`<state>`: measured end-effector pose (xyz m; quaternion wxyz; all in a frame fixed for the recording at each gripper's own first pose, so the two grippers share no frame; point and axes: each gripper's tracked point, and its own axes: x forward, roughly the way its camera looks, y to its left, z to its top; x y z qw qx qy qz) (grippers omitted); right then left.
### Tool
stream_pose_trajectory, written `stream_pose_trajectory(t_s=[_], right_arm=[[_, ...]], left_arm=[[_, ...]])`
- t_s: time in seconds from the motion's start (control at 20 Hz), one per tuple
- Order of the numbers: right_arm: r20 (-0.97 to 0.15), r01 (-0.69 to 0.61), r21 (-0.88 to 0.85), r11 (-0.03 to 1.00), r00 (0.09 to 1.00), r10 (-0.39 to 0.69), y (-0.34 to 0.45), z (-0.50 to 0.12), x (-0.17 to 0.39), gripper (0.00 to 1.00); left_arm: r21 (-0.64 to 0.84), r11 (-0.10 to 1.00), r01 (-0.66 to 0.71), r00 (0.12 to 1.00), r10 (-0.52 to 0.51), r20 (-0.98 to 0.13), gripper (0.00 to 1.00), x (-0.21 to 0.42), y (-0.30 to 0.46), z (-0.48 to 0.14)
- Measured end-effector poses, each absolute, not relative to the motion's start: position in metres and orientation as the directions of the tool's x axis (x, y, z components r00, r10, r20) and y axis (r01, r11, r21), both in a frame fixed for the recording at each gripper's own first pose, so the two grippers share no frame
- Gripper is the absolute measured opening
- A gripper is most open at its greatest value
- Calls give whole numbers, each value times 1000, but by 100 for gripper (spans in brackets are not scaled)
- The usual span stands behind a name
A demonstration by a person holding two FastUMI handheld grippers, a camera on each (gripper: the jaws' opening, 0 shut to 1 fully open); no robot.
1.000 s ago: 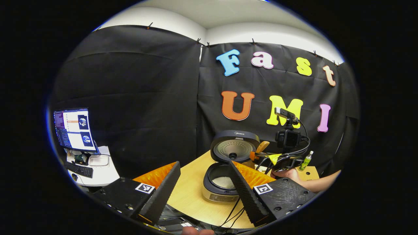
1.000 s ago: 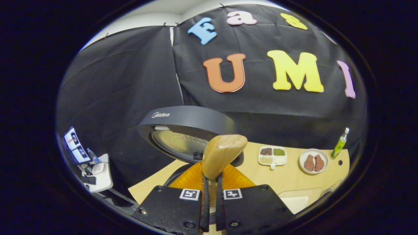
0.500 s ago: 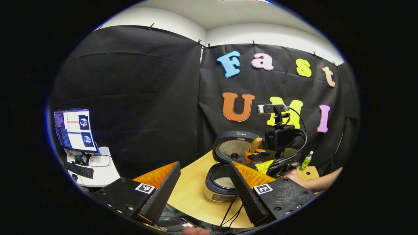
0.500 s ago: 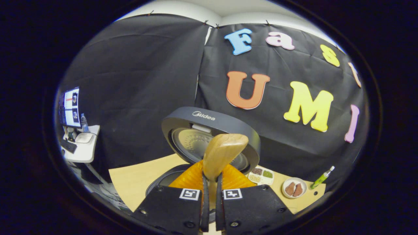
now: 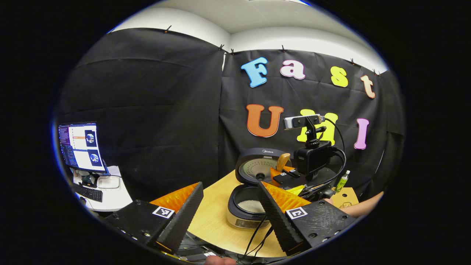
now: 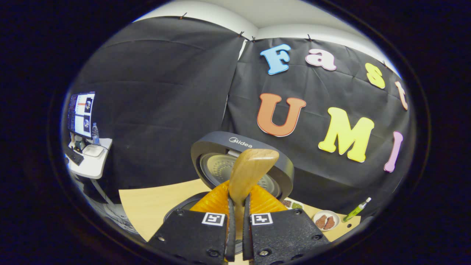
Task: Close the left gripper, press the button to open the rice cooker; take a wooden spoon from the chopstick holder with the right hand, scoop a spoonful of rice and pour it into the rice cooker, then put the wooden spoon back into the chopstick holder.
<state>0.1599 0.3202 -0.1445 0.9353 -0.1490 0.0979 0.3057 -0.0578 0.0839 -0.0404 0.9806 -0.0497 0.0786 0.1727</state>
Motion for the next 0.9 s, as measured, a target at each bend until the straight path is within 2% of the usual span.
stream_pose_trajectory(t_s=[0.3,0.65,0.75,0.9], right_arm=[[-298,-586,-37,809,780,551,292,-120,161,13],[-286,-520,260,813,763,580,232,-72,154,13],[-279,-482,352,802,764,582,206,-58,156,13],[-276,-386,432,815,804,527,150,-50,168,13]], left_arm=[[-91,928,-362,922,343,-179,95,-56,90,-48],[-102,944,-314,940,293,-175,95,-33,75,-46],[-102,950,-295,944,273,-183,95,-23,70,-48],[-117,960,-254,954,229,-193,95,-5,58,-51]])
